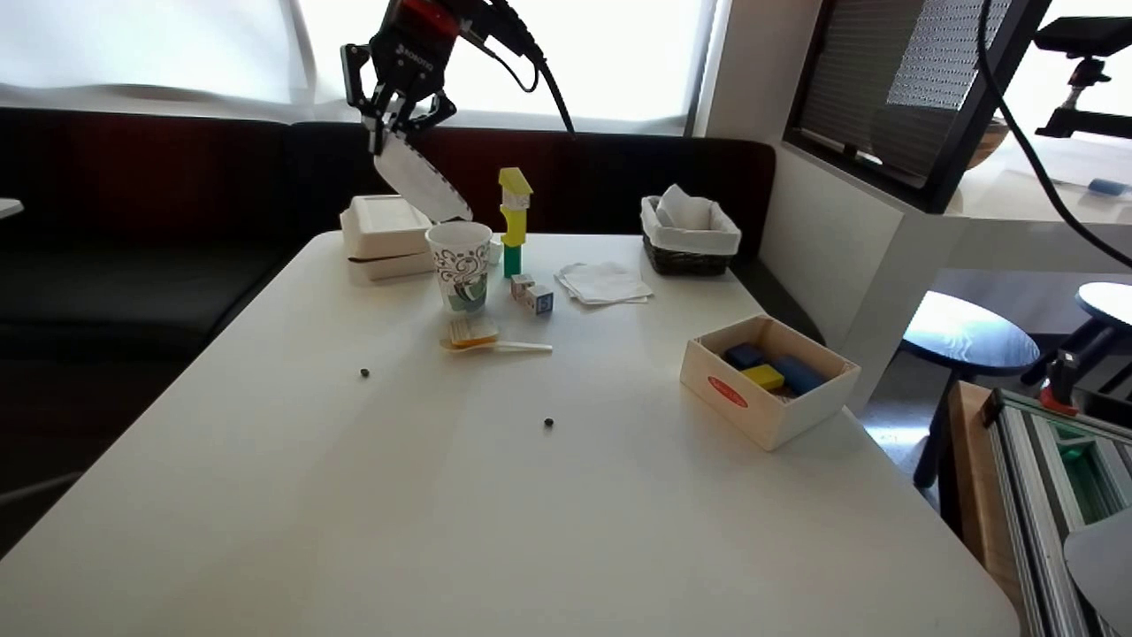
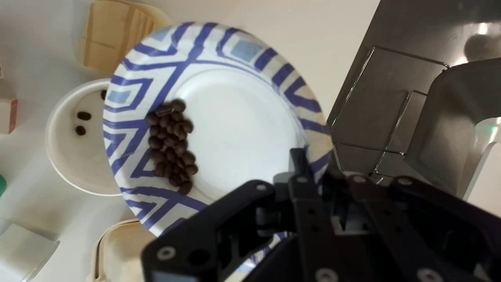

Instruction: Pour the contents in the bowl into the coffee cup.

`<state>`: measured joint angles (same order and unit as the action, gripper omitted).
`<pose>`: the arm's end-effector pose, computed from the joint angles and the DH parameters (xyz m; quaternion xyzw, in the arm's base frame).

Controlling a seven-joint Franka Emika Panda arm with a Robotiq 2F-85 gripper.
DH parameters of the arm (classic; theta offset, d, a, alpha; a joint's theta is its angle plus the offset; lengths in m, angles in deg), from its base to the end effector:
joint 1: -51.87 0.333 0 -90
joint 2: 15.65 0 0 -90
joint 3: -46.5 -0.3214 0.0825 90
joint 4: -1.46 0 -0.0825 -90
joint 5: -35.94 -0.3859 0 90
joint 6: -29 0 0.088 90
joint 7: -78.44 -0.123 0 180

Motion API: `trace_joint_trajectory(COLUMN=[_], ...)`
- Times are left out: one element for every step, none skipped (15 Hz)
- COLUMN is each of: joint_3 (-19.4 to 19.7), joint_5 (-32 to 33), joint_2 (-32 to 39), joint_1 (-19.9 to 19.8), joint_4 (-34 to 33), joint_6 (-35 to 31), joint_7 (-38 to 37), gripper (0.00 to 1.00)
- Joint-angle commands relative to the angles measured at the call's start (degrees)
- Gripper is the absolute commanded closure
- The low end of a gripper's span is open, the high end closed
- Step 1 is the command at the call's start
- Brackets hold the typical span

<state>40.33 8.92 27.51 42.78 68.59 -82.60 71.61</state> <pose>0.7649 -0.0249 0.3469 -0.9505 0.1790 -0.0045 0.2541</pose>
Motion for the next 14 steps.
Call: trace_joint_trajectory(joint_3=[-1.1,-1.3,-1.6,-1.7,-1.9,-2.0,-2.1,-2.1,-2.1,-2.1,-2.0,-2.0,-2.0,-2.0], joint_5=[-2.6,-3.1,-3.7,-4.1,-4.6,-5.0,-5.3,-5.6,-5.8,-5.8,-5.9,-6.0,-6.0,-6.0], joint_2=[1.4,1.5,1.6,1.8,2.0,2.3,2.7,3.0,3.4,3.8,4.4,4.9,5.5,5.9], joint_1=[-1.6,-1.9,-2.2,-2.5,-2.7,-2.9,-3.1,-3.2,-3.3,-3.4,-3.4,-3.5,-3.6,-3.6], joint_4=[-2.2,-2.4,-2.6,-3.0,-3.3,-3.8,-4.3,-4.8,-5.3,-6.0,-6.8,-7.4,-8.2,-8.8], joint_6=[3.3,3.7,4.5,5.2,5.8,6.8,7.7,8.2,8.8,9.3,9.6,10.1,10.5,10.8], joint_7=[2.9,3.5,4.1,4.5,4.8,5.2,5.5,5.7,5.9,6.1,6.1,6.2,6.3,6.3], gripper=[0.98,0.98,0.98,0.98,0.98,0.98,0.98,0.98,0.98,0.98,0.98,0.98,0.98,0.98])
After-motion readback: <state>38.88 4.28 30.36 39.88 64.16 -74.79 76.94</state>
